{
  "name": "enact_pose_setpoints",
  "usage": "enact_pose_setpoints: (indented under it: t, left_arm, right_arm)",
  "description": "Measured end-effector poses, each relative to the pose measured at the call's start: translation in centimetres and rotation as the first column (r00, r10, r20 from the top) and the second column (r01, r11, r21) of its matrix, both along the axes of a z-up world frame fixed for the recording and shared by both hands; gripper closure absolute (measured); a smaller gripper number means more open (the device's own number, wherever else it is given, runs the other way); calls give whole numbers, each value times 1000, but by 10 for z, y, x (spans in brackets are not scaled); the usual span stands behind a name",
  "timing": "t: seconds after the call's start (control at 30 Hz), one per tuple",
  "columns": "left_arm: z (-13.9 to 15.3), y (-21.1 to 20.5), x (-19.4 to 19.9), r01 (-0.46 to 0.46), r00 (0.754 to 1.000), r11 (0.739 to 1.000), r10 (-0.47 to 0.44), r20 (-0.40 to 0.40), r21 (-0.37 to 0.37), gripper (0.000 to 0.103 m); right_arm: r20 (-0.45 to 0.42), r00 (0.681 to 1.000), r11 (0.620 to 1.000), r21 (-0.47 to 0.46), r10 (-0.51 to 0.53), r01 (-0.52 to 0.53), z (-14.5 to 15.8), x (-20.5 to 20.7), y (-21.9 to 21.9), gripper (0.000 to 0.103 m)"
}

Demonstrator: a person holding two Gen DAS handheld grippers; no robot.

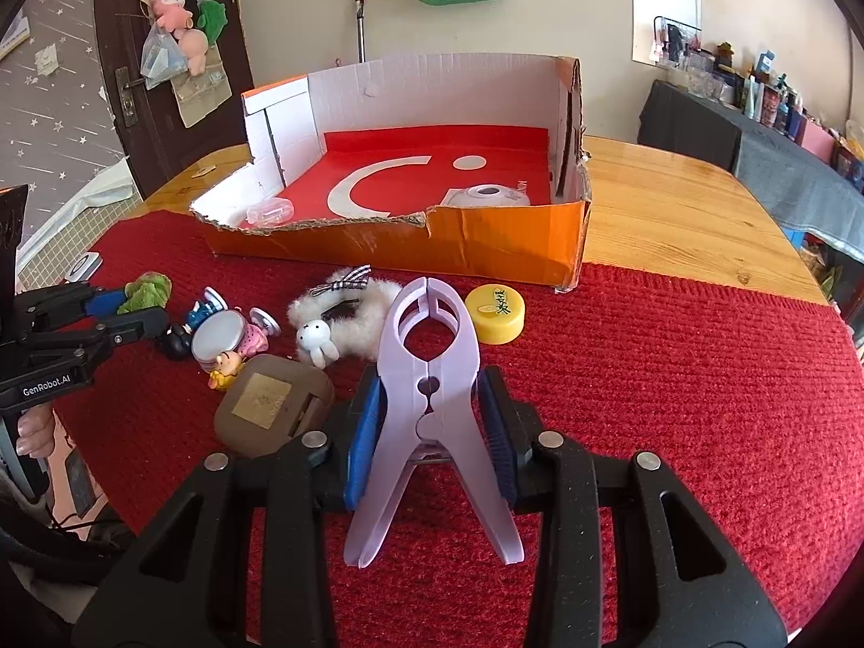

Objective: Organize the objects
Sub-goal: 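Grasp the green fuzzy toy with the left tool while the right tool grasps the lilac clamp, then lower both held items onto the red mat inside the box and open both tools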

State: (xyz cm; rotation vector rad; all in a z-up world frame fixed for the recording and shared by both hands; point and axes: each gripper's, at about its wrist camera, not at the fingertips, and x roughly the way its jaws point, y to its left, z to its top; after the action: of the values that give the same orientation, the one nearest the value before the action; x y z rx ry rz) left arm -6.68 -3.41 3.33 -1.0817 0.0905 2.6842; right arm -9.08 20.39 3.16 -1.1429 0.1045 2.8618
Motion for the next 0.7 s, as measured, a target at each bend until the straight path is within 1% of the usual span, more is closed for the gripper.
enact_pose_setpoints:
  t: [0.23,0.37,0.47,0.57,0.7]
  left_arm:
    - [4,0,2,-4,1000,1000,4,-9,4,67]
    - [12,0,2,3,1000,1000,-3,-25,12,67]
    - [24,1,-2,15,999,1000,-14,-38,24,67]
    - [40,5,-12,57,997,998,-55,-49,39,67]
    - [54,15,-38,107,994,994,-106,-38,28,67]
  right_arm:
    - [-2,1000,1000,-11,2,-2,3,1,0,68]
    - [-19,1000,1000,-26,5,-6,9,2,-1,68]
    - [-39,999,998,-64,24,-27,20,-1,-1,68]
    - [-66,997,994,-102,37,-44,38,-9,0,68]
    - [-98,994,984,-162,55,-70,60,-32,0,68]
